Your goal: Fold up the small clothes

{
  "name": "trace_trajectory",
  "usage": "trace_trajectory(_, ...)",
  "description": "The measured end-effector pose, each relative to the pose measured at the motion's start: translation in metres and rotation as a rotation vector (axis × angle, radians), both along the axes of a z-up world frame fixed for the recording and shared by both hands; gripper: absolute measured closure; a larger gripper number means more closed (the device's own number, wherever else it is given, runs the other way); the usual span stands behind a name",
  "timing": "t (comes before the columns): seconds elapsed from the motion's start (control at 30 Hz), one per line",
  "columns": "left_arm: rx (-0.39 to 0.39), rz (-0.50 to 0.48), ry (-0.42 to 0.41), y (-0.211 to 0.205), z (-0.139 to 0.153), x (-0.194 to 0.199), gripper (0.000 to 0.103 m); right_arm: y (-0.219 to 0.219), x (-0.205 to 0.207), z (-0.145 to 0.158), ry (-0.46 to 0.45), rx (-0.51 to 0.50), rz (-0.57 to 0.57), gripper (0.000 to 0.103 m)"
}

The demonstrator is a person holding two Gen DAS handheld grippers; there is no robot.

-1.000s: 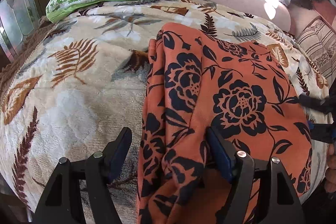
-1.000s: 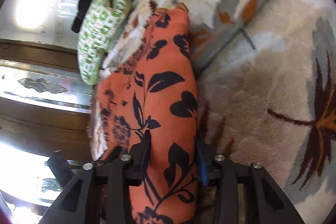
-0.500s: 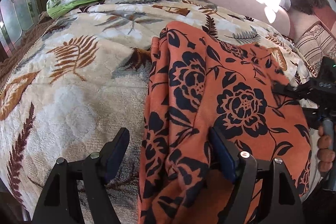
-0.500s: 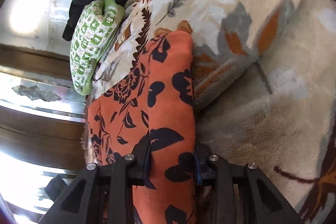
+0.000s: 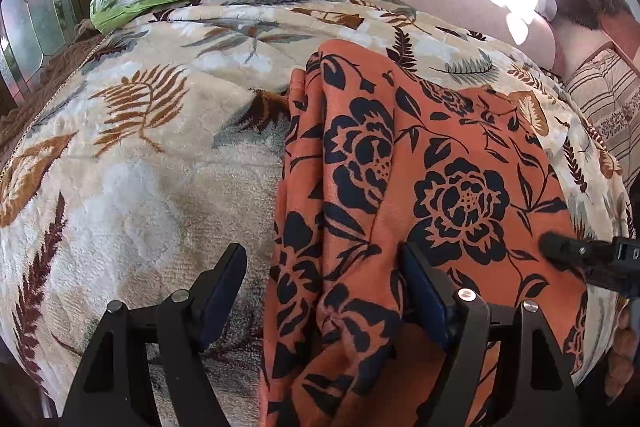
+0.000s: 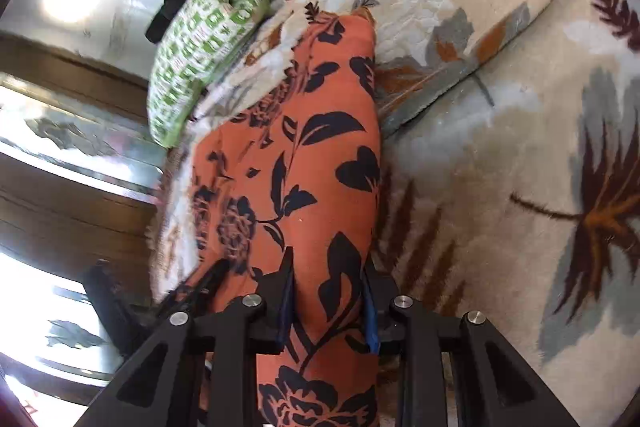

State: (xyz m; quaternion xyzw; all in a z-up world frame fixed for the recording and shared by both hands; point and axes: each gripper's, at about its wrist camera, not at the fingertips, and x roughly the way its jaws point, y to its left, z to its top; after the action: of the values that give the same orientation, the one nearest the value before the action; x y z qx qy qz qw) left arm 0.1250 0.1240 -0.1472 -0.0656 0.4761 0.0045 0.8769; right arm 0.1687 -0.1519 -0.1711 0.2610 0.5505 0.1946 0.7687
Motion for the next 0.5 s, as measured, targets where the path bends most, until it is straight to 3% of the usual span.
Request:
trace_trajectory(0.07,-0.025,0.0,-0.003,0.005,0.01,-0.004,0.024,0.001,0.0,0.006,-0.012,0.001,-0.007,0.062)
trace_trajectory(0.1,-0.055,0.01,-0.016,0.011,0.017,-0.009,0.024,0.001,-0.004,0.014,-0.02,-0.035,-0.017,0.046)
trace_trajectory(0.13,-0.092,0.023,-0.033,0.018,0.024,-0.014,0.024,-0.002,-0.009,0.023,-0.049,-0.069,-0.036,0.04)
trace_trajectory(0.23,-0.241,0.058,-0.06,0.046,0.035,-0.037,0.024,-0.011,-0.03,0.054,-0.182,-0.076,-0.068,0.039)
trace_trajectory(0.37,-0.489,0.052,0.024,0.065,0.017,-0.053,0.024,0.022,-0.034,0.075,-0.248,-0.001,0.043,0.039)
trace_trajectory(0.43,-0.481,0.022,0.051,0.058,0.004,-0.053,0.026,0.042,-0.028,0.067,-0.241,0.02,0.101,0.039)
trace_trajectory(0.47,-0.449,0.014,0.078,0.053,-0.004,-0.052,0.075,0.052,-0.024,0.058,-0.216,0.012,0.113,0.039)
trace_trajectory(0.5,-0.454,0.022,0.136,0.053,-0.017,-0.05,0.089,0.063,-0.018,0.044,-0.158,0.011,0.136,0.039)
